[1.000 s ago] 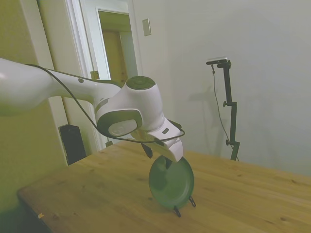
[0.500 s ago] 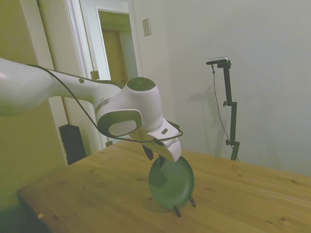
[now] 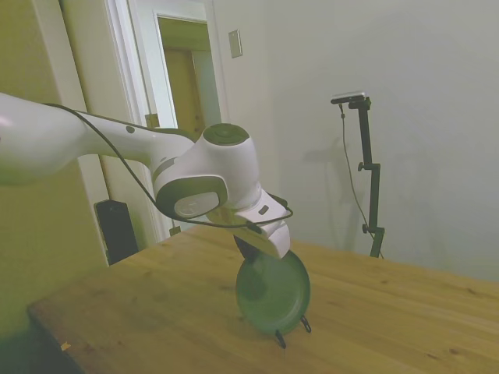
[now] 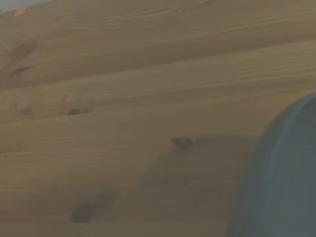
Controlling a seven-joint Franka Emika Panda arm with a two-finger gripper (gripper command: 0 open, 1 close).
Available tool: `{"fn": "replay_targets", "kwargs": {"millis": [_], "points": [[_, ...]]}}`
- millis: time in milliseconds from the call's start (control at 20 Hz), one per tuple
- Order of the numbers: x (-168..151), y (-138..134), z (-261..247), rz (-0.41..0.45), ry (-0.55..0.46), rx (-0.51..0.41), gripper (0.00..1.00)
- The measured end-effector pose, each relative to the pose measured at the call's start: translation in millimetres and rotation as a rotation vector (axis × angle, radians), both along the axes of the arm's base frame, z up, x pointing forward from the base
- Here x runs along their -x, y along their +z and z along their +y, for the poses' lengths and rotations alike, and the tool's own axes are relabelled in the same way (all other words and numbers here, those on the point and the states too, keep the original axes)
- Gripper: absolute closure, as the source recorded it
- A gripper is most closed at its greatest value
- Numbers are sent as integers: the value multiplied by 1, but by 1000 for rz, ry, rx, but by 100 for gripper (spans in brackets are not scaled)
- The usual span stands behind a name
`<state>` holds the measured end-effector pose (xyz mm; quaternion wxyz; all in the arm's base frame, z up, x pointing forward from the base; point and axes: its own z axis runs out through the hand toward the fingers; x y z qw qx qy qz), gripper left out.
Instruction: Unload the plate
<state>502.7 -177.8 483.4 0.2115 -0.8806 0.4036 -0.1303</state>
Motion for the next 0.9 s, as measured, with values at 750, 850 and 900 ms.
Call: {"fn": "replay_targets", "kwargs": {"millis": [750, 850, 900], "points": [[10, 29, 9, -47, 18, 11, 100], [18, 40, 12, -51, 34, 15, 100], [23, 46, 13, -54, 42, 19, 100]]}}
